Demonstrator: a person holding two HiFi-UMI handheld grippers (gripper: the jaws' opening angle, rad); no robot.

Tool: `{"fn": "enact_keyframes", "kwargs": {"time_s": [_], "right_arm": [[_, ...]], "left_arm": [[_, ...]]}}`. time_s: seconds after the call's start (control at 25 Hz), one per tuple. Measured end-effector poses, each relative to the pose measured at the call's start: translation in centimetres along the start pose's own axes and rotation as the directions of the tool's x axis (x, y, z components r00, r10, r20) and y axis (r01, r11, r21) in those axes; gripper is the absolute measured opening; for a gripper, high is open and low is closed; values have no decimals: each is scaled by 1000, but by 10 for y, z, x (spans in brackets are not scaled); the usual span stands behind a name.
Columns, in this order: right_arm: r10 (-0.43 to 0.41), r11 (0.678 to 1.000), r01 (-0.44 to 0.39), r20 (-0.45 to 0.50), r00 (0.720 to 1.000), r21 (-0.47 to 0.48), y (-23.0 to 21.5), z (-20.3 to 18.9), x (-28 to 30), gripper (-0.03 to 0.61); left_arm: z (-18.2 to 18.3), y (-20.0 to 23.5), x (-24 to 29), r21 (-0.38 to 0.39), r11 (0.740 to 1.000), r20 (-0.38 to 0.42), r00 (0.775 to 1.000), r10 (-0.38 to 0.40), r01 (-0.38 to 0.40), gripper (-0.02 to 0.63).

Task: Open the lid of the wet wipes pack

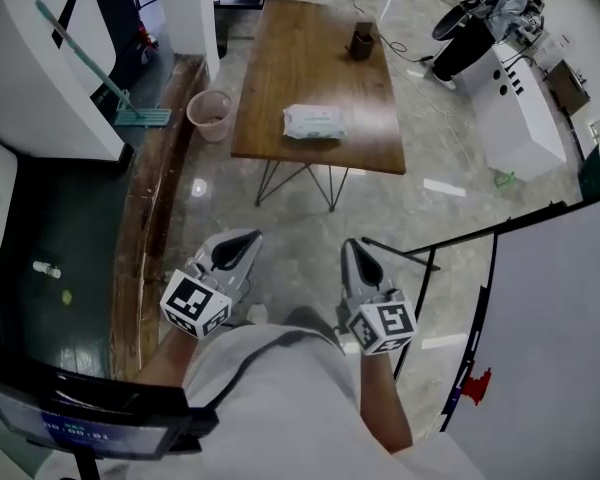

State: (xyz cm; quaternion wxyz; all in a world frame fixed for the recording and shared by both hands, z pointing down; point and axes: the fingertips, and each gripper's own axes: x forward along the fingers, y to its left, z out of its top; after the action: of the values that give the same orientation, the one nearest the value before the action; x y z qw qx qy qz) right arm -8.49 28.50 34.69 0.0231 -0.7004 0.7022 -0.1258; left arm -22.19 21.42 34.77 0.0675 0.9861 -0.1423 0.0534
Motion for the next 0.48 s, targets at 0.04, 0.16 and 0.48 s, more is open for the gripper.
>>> {"fn": "enact_keyframes", "kwargs": {"time_s": [0.04, 0.16, 0.48], "right_arm": [[-4, 1000, 4, 0, 1000, 0, 1, -1, 1, 8], [-12, 1000, 12, -5, 1000, 2, 2, -1, 5, 8], [0, 1000, 0, -12, 1000, 1, -7, 0, 19, 8]], "left_arm": [[-1, 3, -3, -2, 1000, -2, 1000, 3, -3, 3], [-4, 10, -7, -7, 1000, -9, 1000, 12, -12, 3], [-5, 19, 1, -6, 1000, -13, 1000, 28, -28, 3]]}}
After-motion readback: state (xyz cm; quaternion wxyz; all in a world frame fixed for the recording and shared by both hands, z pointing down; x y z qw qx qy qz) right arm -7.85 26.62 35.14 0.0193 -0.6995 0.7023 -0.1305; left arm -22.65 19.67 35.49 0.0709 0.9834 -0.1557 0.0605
